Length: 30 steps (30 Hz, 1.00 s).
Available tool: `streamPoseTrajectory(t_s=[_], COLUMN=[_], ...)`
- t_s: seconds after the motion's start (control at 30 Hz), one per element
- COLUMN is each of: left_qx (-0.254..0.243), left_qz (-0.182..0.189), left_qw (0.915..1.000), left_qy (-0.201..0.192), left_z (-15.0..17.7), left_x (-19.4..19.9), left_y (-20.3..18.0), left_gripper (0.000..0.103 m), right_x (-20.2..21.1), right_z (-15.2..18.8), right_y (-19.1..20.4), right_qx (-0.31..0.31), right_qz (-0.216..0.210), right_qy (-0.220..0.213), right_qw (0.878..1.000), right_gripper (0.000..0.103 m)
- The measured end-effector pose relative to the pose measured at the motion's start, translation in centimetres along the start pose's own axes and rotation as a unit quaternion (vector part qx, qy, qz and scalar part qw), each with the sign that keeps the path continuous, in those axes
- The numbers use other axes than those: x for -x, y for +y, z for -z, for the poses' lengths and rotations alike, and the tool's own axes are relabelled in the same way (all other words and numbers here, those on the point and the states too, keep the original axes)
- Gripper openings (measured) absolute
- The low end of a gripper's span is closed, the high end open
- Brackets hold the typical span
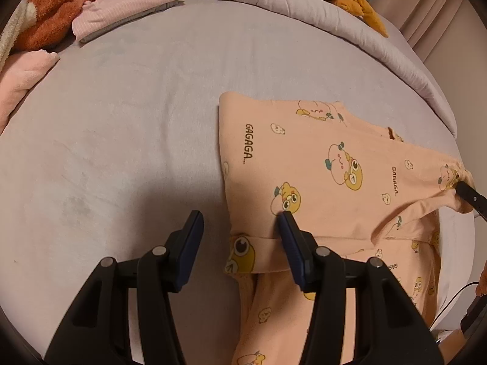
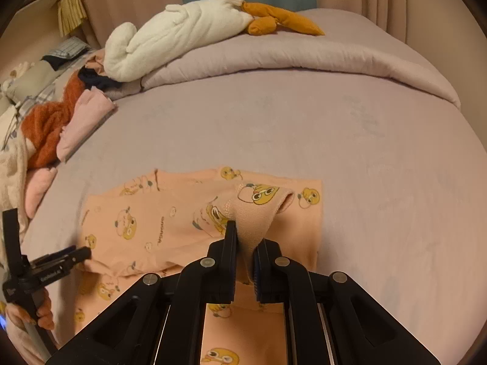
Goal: Fold small clothes
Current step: 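Carry the held romper edge across the romper body with the right tool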
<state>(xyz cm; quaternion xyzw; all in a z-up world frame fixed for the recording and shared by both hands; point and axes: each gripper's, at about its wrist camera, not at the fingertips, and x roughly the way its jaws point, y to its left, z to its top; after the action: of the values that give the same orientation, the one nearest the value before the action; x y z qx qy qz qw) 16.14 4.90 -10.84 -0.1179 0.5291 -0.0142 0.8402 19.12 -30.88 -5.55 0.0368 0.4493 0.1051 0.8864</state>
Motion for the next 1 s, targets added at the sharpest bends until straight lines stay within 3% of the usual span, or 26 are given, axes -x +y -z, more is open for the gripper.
streamPoseTrajectory(t_s=[1.0], left_qx=[0.001], left_qz=[-0.006], left_qw=[1.0], left_qy=[0.006], left_z=[0.1], left_x=[-1.0], left_y=[-0.1], left_gripper=[0.052], right_x=[-3.0], right_z=[1.7], right_y=[-1.9], right_qx=[-0.022], right_qz=[0.025], right_qy=[0.056], right_qw=[0.998], right_gripper=[0.01])
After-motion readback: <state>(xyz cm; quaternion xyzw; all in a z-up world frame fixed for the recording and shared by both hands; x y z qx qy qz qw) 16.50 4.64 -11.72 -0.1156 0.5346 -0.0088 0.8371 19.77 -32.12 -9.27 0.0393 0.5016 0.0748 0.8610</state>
